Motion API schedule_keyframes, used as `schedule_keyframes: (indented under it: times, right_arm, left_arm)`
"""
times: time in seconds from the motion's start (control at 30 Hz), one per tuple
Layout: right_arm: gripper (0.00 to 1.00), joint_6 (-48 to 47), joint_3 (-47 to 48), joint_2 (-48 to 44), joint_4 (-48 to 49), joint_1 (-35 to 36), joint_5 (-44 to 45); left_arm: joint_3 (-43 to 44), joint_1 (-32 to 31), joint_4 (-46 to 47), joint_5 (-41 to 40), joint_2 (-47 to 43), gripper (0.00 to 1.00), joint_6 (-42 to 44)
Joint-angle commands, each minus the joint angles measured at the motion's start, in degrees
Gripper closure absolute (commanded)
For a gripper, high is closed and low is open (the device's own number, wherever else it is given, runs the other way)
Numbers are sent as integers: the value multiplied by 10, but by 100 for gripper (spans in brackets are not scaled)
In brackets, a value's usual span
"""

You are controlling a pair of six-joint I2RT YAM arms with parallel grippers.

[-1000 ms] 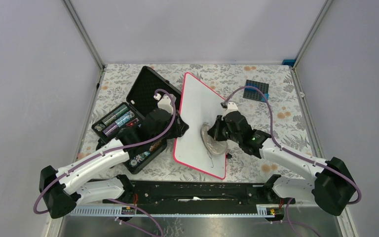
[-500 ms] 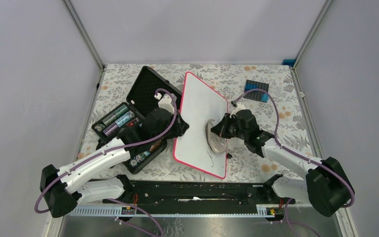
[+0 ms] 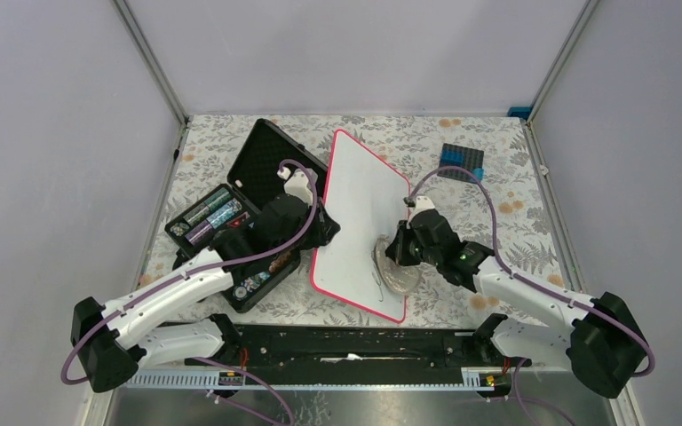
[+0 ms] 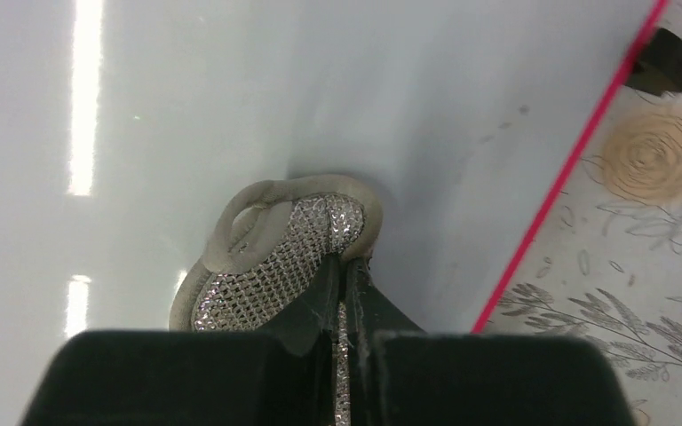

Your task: Erase the whiteboard

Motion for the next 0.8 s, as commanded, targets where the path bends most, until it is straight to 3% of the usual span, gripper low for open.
schedule_keyframes:
  times: [0.0, 0.1, 0.2, 0.27, 0.4, 0.5, 0.63, 0.77]
  right_arm:
    - [100, 17, 52, -9, 74, 82, -124]
    - [100, 20, 55, -53, 102, 83, -131]
    - [100, 15, 34, -81, 104, 82, -84]
    - [100, 20, 19, -73, 79, 71, -45]
    - [100, 24, -6, -11, 49, 12, -59]
    - [100, 10, -18, 28, -31, -33, -38]
    - [100, -2, -41, -10, -104, -45, 11]
    - [100, 8, -48, -49, -103, -46, 9]
  left_arm:
    - [-12, -16, -51, 21, 29, 100, 77]
    - [-12, -16, -50, 22, 32, 100, 76]
    - [-9, -16, -50, 23, 33, 100, 77]
    - [-6, -16, -50, 23, 35, 100, 78]
    - [-5, -16, -51, 23, 33, 100, 79]
    - [-8, -16, -57, 19, 29, 100, 77]
    - [-10, -16, -57, 15, 22, 100, 76]
    - [-5, -16, -57, 17, 30, 100, 80]
